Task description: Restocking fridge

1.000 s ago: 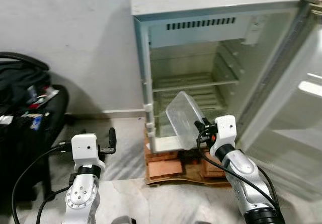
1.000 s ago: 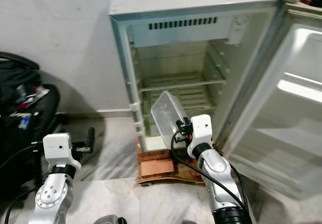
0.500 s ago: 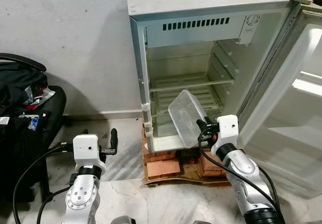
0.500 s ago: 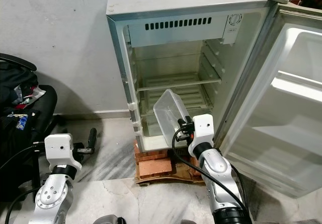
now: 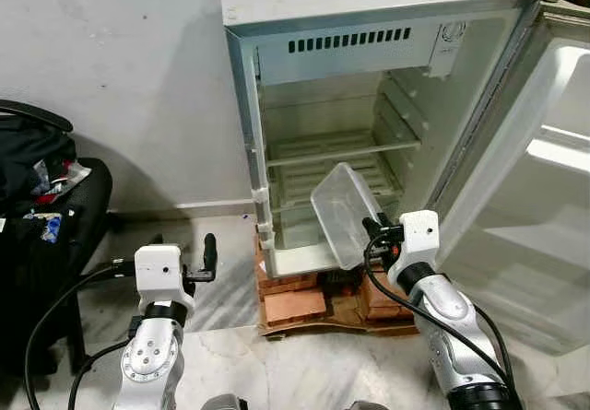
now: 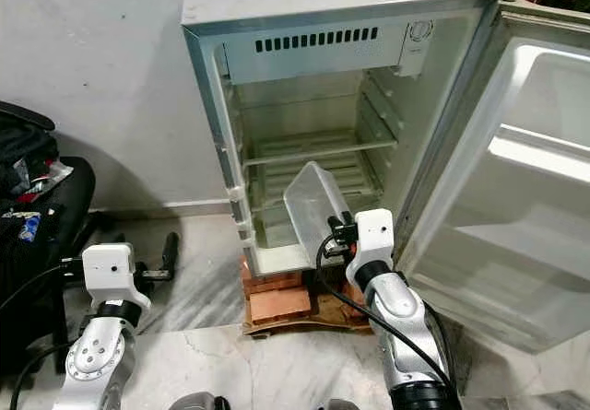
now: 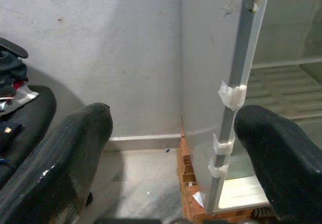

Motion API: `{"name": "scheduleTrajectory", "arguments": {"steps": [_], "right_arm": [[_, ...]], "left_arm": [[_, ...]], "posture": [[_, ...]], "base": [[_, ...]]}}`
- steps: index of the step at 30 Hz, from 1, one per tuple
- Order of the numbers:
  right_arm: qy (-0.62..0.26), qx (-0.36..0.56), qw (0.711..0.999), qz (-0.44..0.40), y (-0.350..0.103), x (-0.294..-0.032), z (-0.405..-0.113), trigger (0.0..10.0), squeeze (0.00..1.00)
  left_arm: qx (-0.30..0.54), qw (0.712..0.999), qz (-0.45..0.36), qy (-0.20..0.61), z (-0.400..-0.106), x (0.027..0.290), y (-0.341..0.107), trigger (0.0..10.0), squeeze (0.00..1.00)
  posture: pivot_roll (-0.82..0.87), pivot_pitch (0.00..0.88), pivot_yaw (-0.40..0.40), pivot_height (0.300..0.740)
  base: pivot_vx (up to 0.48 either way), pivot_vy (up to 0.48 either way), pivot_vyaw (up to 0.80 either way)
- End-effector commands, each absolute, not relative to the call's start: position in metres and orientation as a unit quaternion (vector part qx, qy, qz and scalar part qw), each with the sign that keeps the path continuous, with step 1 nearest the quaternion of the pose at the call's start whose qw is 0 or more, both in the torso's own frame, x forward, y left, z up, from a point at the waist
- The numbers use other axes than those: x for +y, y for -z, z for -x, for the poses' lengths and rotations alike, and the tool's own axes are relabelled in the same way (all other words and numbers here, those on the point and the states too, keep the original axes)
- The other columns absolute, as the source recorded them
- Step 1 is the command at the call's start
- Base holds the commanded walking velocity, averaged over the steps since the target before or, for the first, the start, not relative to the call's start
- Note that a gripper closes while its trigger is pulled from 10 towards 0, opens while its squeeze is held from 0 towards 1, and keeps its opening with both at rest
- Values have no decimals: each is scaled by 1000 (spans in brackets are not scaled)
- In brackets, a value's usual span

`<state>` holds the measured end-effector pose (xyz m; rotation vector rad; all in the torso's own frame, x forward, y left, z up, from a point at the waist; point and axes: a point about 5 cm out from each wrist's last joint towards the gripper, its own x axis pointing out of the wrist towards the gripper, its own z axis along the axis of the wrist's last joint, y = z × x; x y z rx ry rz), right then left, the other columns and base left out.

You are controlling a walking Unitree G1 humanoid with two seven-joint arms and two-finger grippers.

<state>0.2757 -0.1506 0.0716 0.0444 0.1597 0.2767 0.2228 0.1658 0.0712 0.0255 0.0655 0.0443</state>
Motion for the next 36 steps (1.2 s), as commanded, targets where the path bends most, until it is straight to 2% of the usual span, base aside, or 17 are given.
{"name": "scheduleTrajectory", "arguments": {"steps": [1,7,36], "right_arm": [[-154,72,985,-20,-76,-146,-278,10000,0],[-157,67,985,-20,-78,-145,-278,10000,0],[-160,71,984,-16,-76,-147,-282,10000,0]], "left_arm": [[31,999,-13,-20,-223,167,-72,10000,0],[30,999,-13,-20,-222,166,-72,10000,0],[27,999,-11,-18,-223,164,-72,10000,0]], "posture": [[-51,52,39,740],[-53,53,39,740],[-53,57,35,740]], "base": [[0,0,0],[0,0,0],[269,0,0]]}}
